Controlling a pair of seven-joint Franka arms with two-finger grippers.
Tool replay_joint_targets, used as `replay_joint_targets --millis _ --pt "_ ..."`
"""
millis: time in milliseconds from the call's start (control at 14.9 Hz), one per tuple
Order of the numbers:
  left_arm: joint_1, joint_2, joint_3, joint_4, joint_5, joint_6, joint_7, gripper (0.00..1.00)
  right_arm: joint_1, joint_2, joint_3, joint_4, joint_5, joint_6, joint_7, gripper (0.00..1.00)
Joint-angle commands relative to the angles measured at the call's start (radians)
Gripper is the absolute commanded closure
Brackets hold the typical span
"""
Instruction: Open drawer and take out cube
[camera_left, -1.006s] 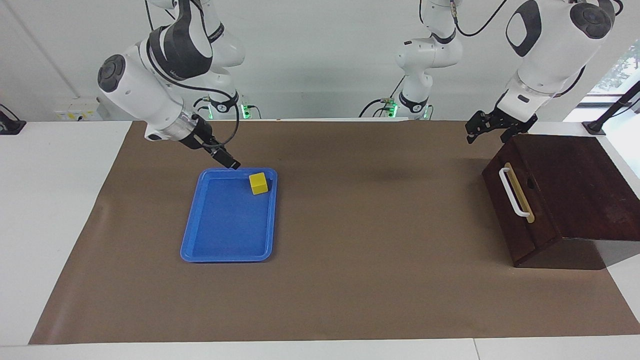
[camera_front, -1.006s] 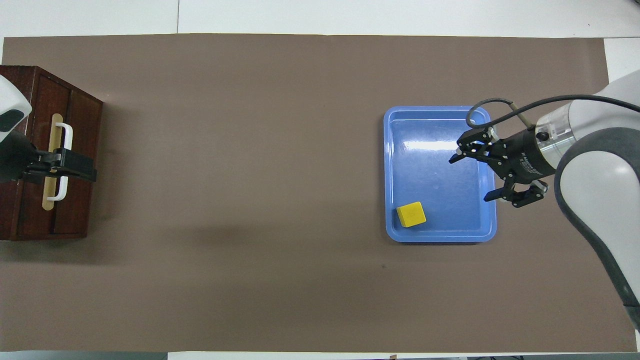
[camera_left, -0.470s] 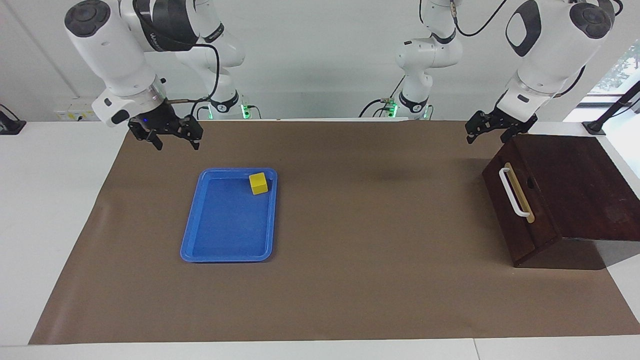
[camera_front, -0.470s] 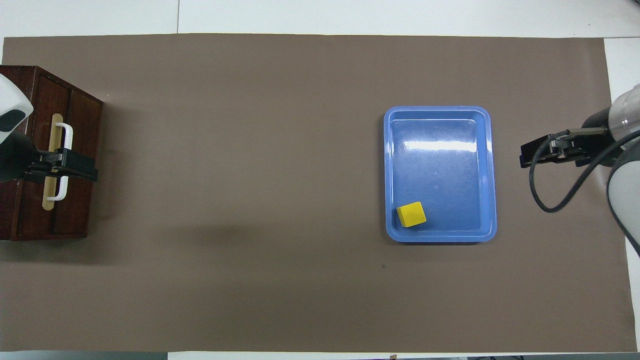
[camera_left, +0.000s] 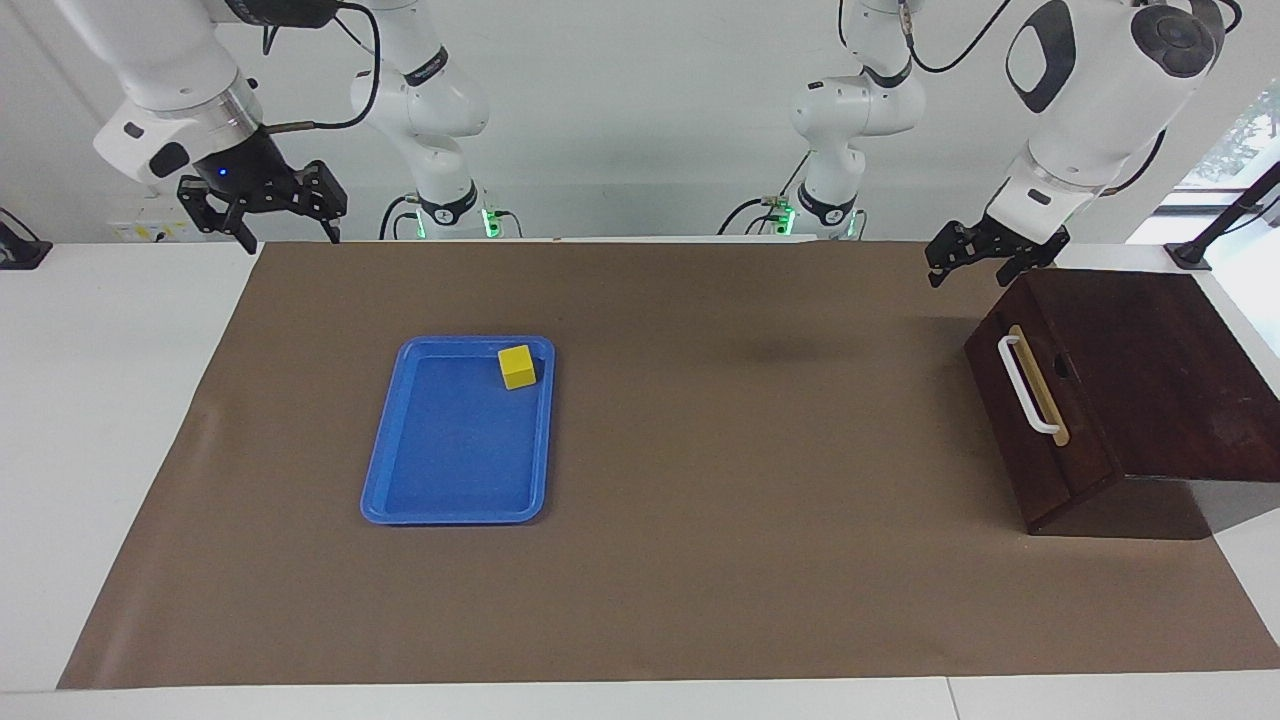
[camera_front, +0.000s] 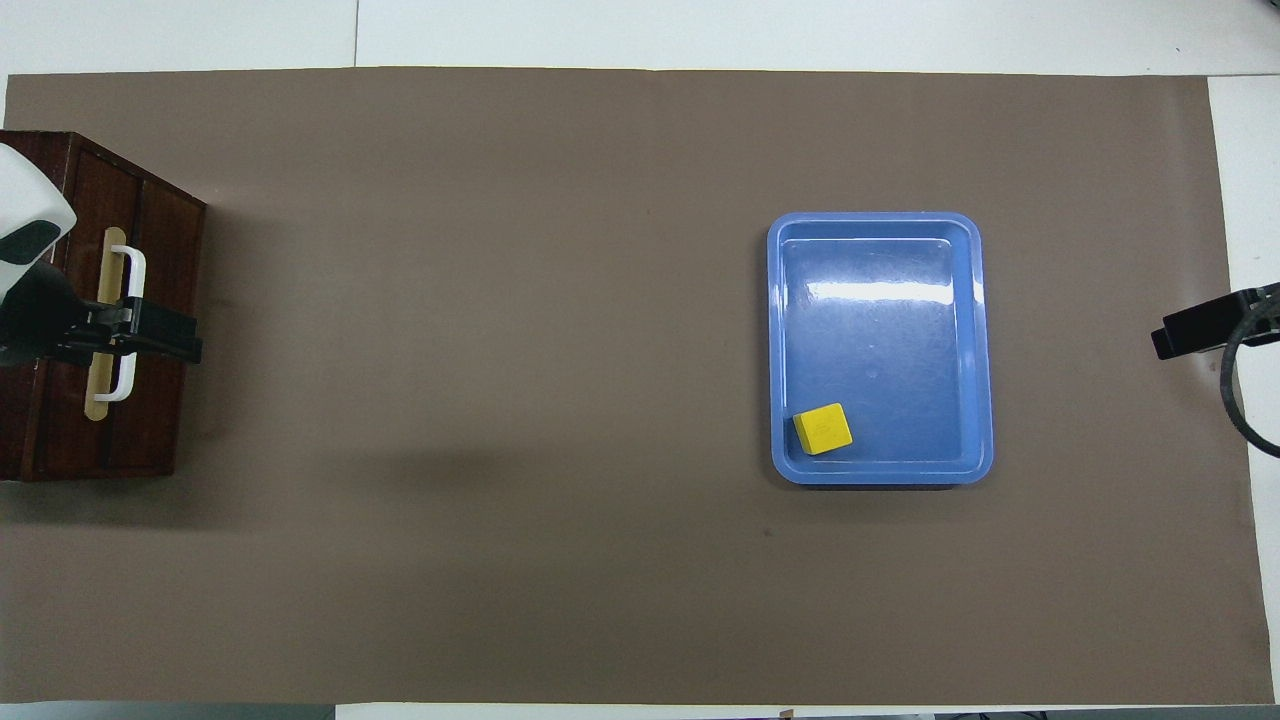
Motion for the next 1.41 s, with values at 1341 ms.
replay_joint_targets --millis 1341 --pt "0.005 -0.02 0.014 -0.014 0.018 0.008 0.0 0.0 0.11 -0.048 -0.099 -0.133 -0.026 0.052 0.123 0.0"
